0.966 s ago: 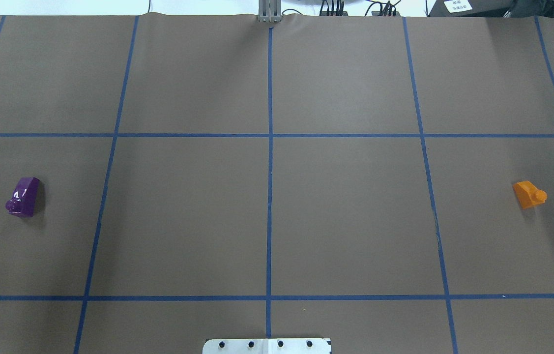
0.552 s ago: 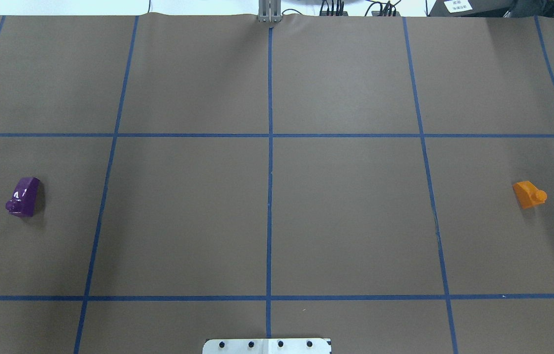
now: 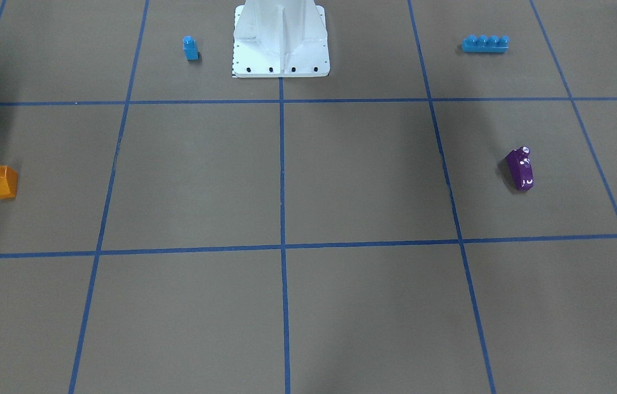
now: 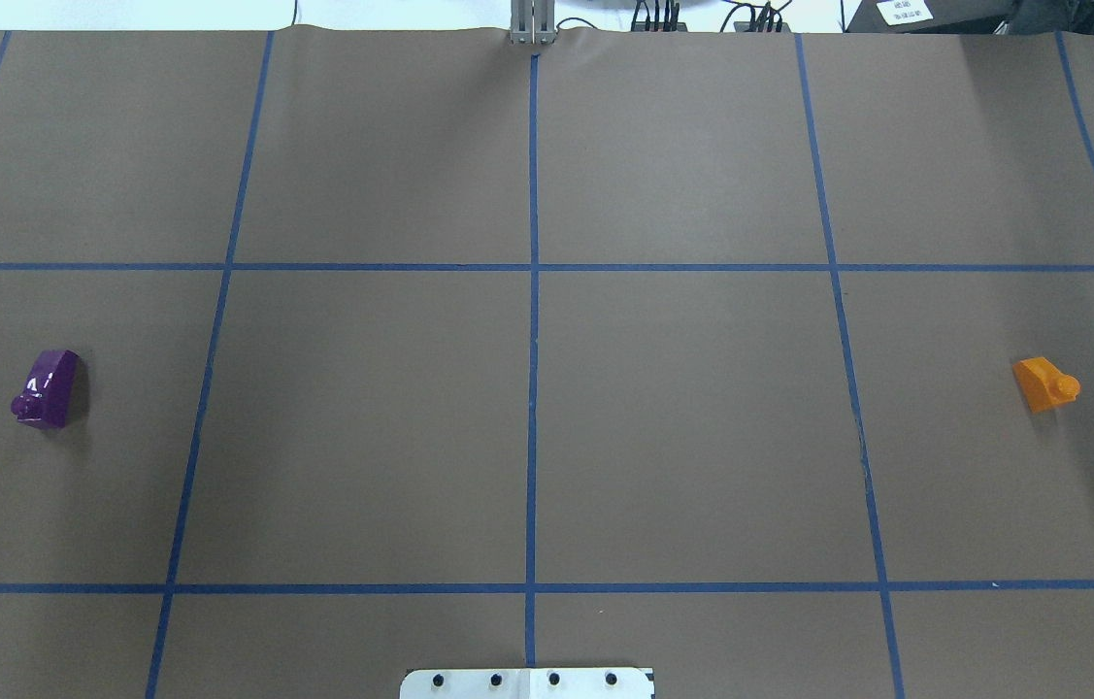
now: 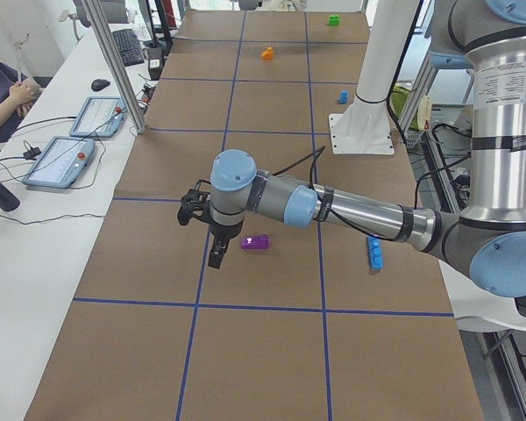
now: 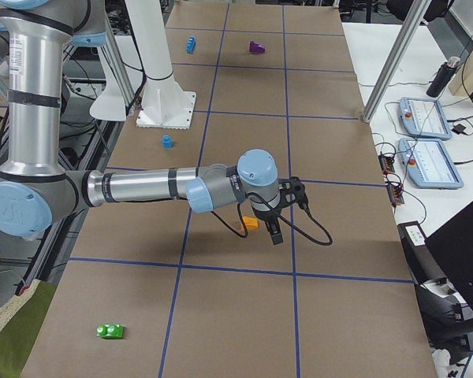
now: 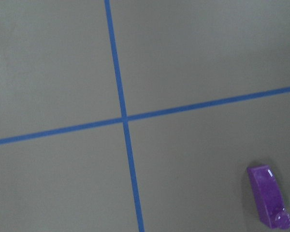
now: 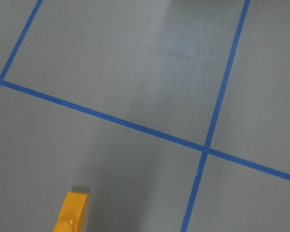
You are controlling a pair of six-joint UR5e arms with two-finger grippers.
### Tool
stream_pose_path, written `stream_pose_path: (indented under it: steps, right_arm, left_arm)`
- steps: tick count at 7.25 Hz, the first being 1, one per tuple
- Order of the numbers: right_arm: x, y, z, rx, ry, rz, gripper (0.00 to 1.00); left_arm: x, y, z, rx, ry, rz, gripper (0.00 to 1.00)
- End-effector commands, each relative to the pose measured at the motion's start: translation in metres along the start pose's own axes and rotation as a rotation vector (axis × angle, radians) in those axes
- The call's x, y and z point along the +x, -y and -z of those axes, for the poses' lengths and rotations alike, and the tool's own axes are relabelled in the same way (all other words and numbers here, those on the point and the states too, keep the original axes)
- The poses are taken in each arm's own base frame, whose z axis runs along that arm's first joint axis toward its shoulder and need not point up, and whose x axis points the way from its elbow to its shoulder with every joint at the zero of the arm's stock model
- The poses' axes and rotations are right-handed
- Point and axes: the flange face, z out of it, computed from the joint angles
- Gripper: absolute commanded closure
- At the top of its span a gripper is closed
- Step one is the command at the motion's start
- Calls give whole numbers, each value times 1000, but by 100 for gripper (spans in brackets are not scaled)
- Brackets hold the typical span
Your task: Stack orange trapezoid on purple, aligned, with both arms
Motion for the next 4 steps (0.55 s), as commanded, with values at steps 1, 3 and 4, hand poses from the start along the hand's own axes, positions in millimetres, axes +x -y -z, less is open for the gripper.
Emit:
stream_pose_path:
  steps: [1,3,4]
  right_arm:
    - [-31,20,-16,36,29,124,0]
    - [-51,21,-34,6,73,69,0]
    - [-61,21,-42,2,87,73,0]
  left_arm:
    - [9,-9,-21,85,-47,-95,0]
    - [55,-17,-68,-1,-102,72,0]
    - [73,-34,-89,21,-93,134,0]
